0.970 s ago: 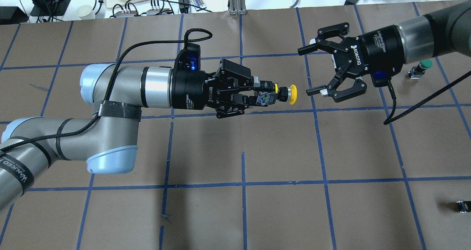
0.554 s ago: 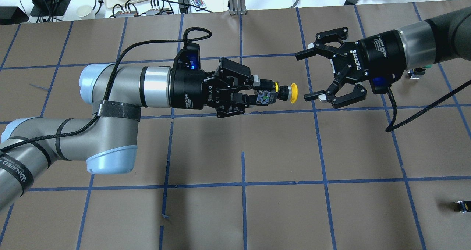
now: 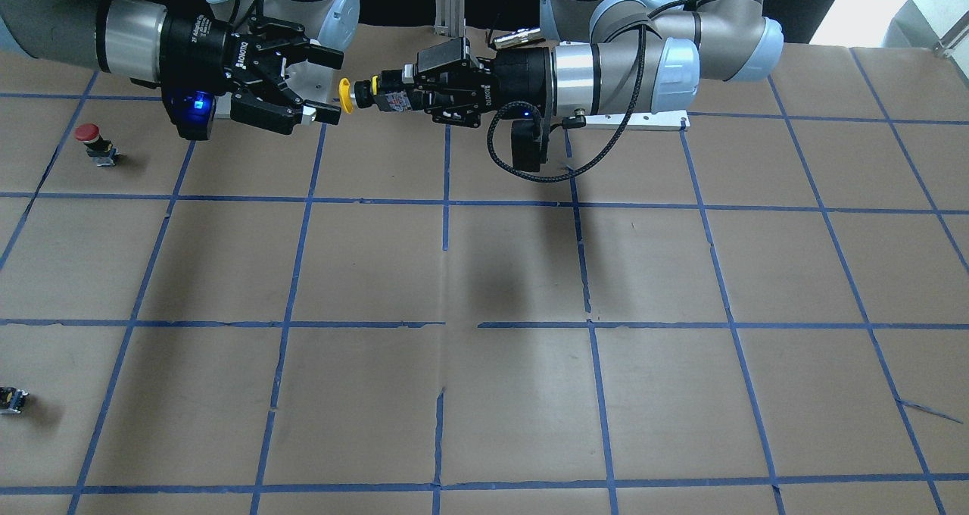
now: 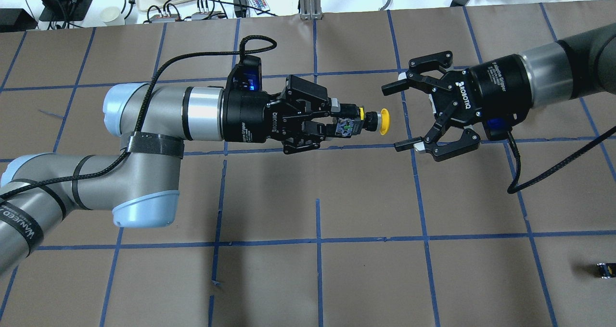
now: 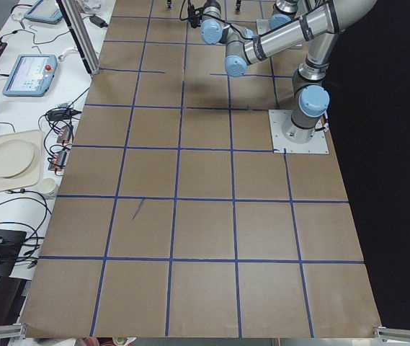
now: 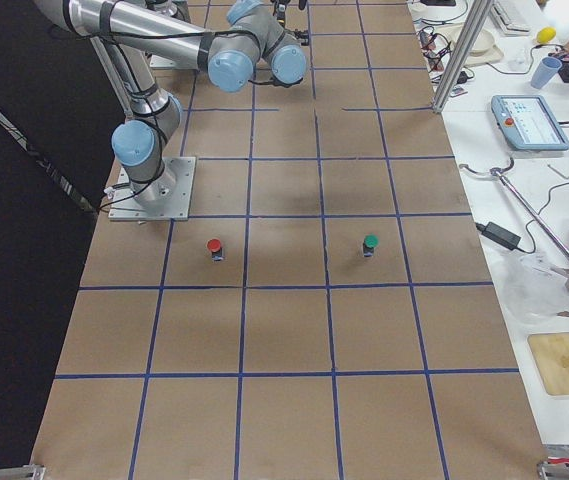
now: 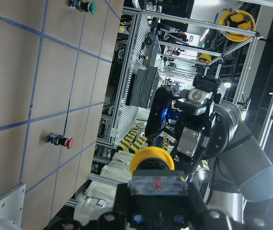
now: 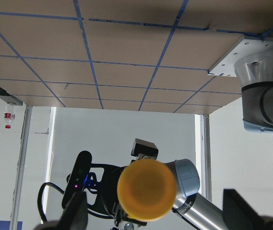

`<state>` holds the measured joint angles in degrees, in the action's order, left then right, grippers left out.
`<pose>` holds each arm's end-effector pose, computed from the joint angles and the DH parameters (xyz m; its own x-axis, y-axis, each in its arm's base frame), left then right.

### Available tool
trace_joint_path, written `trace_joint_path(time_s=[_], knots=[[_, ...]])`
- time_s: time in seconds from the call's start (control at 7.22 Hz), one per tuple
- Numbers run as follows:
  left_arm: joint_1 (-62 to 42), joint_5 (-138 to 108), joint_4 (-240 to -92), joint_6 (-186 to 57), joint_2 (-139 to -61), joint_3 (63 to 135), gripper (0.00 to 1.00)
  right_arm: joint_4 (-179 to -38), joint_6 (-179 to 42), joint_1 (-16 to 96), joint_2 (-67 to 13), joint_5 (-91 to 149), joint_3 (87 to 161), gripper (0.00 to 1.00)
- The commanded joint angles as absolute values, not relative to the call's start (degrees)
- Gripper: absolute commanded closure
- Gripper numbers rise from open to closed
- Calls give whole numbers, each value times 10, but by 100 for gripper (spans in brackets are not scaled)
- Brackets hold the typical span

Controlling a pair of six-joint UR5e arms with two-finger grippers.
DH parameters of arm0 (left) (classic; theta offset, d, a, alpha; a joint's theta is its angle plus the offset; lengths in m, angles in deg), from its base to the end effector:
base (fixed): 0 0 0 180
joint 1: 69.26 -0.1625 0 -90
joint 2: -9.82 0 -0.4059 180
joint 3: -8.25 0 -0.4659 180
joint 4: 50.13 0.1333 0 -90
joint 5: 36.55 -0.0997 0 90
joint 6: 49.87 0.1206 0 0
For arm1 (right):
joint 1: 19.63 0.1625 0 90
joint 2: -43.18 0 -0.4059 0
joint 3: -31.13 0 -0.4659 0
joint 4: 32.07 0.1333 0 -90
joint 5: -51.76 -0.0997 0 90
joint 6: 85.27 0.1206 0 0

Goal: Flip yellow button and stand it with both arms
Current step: 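Hold the button out with the left gripper while the right gripper approaches its yellow cap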

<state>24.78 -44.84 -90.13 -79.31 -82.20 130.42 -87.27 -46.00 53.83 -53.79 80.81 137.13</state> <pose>-0.2873 -0.4813 0.3168 -0.1420 -0.2287 0.9631 -0.0023 0.9730 0.2307 0.1030 -0.4919 0.3810 -0.0969 0.9940 -0.0499 0.3445 0.0805 0.9353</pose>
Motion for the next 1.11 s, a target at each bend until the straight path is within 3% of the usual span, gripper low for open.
trace_joint_path(time_s=[0.0, 0.97], knots=[[248, -448, -901, -793, -822, 1304, 98, -873, -461, 538, -551, 812, 1389, 0], [248, -449, -890, -794, -821, 1309, 98, -876, -460, 541, -547, 796, 1393, 8]])
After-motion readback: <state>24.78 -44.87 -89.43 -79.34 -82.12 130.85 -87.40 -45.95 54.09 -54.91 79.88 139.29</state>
